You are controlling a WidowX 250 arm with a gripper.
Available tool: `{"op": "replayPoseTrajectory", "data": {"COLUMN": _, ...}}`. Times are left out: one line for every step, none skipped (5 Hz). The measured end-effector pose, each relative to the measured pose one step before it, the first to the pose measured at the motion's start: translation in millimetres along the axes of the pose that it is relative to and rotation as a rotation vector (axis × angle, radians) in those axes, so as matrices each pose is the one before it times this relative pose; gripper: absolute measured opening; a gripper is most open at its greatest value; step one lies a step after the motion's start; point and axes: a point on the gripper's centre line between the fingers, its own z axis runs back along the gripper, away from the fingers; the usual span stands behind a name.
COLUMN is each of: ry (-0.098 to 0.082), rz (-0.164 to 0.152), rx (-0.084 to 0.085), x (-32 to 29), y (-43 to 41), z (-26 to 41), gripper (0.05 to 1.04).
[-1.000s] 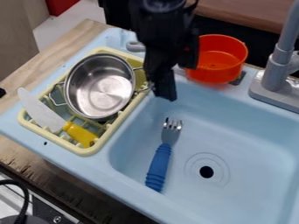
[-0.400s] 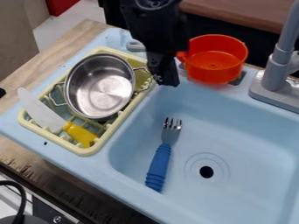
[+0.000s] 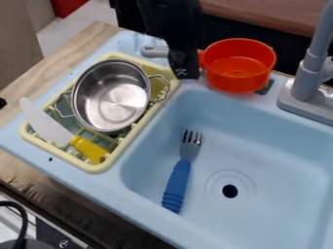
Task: Put the orange pot on the right side of the sink
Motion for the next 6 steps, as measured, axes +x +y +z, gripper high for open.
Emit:
{"op": "replayPoseTrajectory", "data": {"ry": -0.0305, "rz": 0.0560, "rx": -0.0058, "x": 3.73, "y": -6.59, "z": -0.03, "gripper": 1.000}}
{"op": "replayPoseTrajectory", "data": {"ry": -0.0233, "rz": 0.0196, "rx": 0.0293, "x": 1.43, "y": -0.61, "z": -9.25, "gripper": 1.000}}
{"op": "replayPoseTrajectory", "data": {"ry": -0.0343, "rz": 0.0348, "rx": 0.0434, "x": 2.06, "y": 2.19, "z": -11.29, "gripper": 1.000}}
{"op": "replayPoseTrajectory", "data": {"ry": -0.0213, "rz": 0.0086, "rx": 0.0430, "x": 2.91, "y": 2.53, "z": -5.42, "gripper": 0.969}}
{"op": "replayPoseTrajectory", "data": {"ry": -0.0027, "rz": -0.0157, "rx": 0.0384, "x": -2.36, "y": 1.17, "z": -5.65, "gripper": 0.706}}
{"op": "replayPoseTrajectory", "data": {"ry": 0.0062, "rz": -0.0779, "rx": 0.0808, "x": -4.08, "y": 1.91, "z": -5.34, "gripper": 0.415}}
